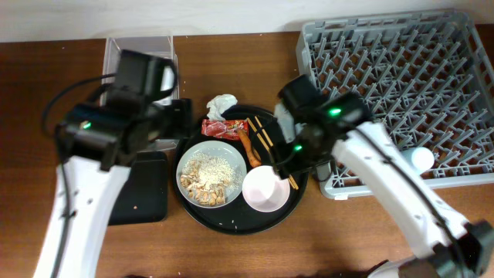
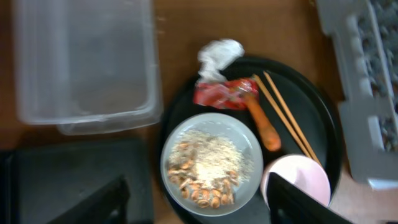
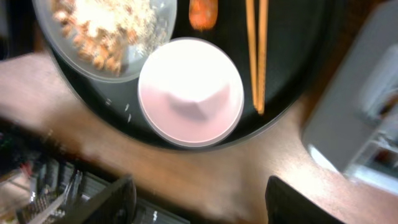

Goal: Sort waste into correct bins and load items into the dishwasher rack
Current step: 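Grasp the pink bowl with the right gripper and lift it, then place the pink bowl upside down in the rack with the right gripper, then grasp one chopstick with the right gripper and place it in the rack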

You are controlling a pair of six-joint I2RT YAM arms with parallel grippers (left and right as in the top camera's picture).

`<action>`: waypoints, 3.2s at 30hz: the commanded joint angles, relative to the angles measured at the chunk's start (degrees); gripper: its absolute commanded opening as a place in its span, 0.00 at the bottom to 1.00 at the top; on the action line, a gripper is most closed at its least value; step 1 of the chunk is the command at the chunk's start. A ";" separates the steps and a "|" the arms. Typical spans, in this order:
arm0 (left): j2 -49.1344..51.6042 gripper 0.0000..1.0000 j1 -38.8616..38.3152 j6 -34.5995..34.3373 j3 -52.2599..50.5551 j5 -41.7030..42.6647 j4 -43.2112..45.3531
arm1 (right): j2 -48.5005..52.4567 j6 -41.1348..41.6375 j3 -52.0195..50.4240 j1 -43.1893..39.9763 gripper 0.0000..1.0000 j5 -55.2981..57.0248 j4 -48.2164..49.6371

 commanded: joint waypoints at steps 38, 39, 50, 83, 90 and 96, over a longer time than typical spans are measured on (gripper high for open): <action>-4.55 0.99 10.29 -2.89 0.46 -2.67 -0.74 | 9.05 -6.43 -3.93 -28.87 0.04 69.96 45.27; -4.55 0.99 10.29 -2.89 0.46 -2.67 -0.74 | 10.05 -8.20 -3.93 -28.87 0.04 69.99 46.80; -4.55 0.99 10.29 -2.89 0.46 -2.67 -0.74 | 21.92 -16.37 -3.93 -27.61 0.04 74.97 57.22; -4.55 0.99 10.29 -2.89 0.46 -2.67 -0.74 | 11.26 -8.11 11.02 -2.32 0.57 1.38 7.32; -4.55 0.99 10.29 -2.89 0.46 -2.67 -0.74 | 21.24 -2.97 1.46 -0.17 0.40 9.11 15.82; -4.55 0.99 10.29 -2.89 0.46 -2.67 -0.74 | 28.98 -5.86 0.83 -3.06 0.16 8.79 16.15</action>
